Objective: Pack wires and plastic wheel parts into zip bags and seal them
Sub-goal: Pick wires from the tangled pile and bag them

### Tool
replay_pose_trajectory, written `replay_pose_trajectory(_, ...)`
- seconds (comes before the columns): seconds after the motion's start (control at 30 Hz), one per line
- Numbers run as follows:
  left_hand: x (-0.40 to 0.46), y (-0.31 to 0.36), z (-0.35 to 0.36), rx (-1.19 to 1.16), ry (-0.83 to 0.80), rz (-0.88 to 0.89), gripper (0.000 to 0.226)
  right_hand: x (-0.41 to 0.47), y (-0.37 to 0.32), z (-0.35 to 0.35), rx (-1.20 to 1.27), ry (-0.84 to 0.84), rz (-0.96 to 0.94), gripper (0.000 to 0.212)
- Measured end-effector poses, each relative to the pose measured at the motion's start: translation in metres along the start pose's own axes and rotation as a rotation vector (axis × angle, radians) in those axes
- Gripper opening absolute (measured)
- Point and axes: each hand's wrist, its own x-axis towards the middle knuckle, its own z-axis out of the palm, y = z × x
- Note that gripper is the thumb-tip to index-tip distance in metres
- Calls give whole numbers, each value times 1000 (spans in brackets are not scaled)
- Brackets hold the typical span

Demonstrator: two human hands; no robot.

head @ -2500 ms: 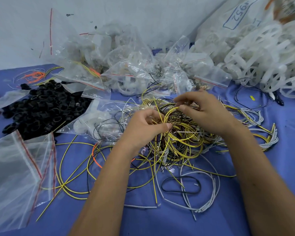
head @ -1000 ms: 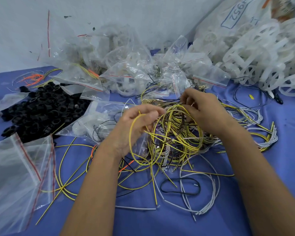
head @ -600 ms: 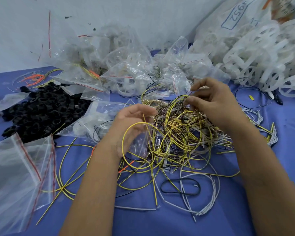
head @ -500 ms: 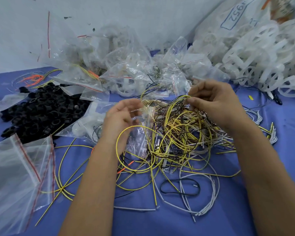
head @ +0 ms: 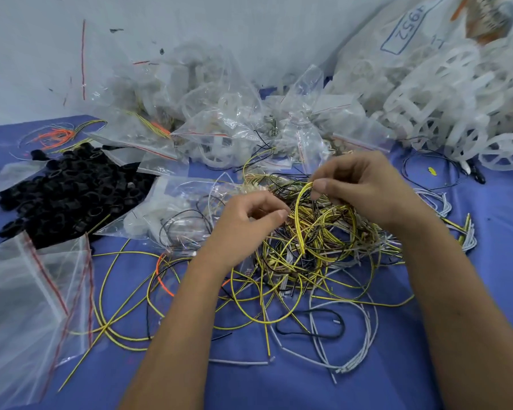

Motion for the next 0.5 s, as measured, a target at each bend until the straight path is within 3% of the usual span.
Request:
replay_pose_trajectory(0.07, 0, 3, 1, -6, 11, -1, 17, 1, -1, 3, 30, 35, -13, 7)
replay_pose_trajectory(0.2, -1, 7, 1, 15, 52, 55, 30, 5, 0, 1, 167, 275, -61, 13)
replay_pose_trajectory(0.3, -2, 11, 6, 1, 68, 97, 33, 4, 4, 0, 21, 77, -27, 6)
replay_pose_trajectory(0.37, -1, 9, 10, 63, 72, 130, 19, 2, 5, 7, -72, -103, 7, 5)
replay_pose_trajectory(0.43, 2, 4, 13, 111, 75, 125, 13, 3, 5, 9, -59, -76, 31, 6)
replay_pose_trajectory(0.5, 2, -1, 13, 128, 79, 94, 24, 3, 5, 2, -88, 93, 31, 3)
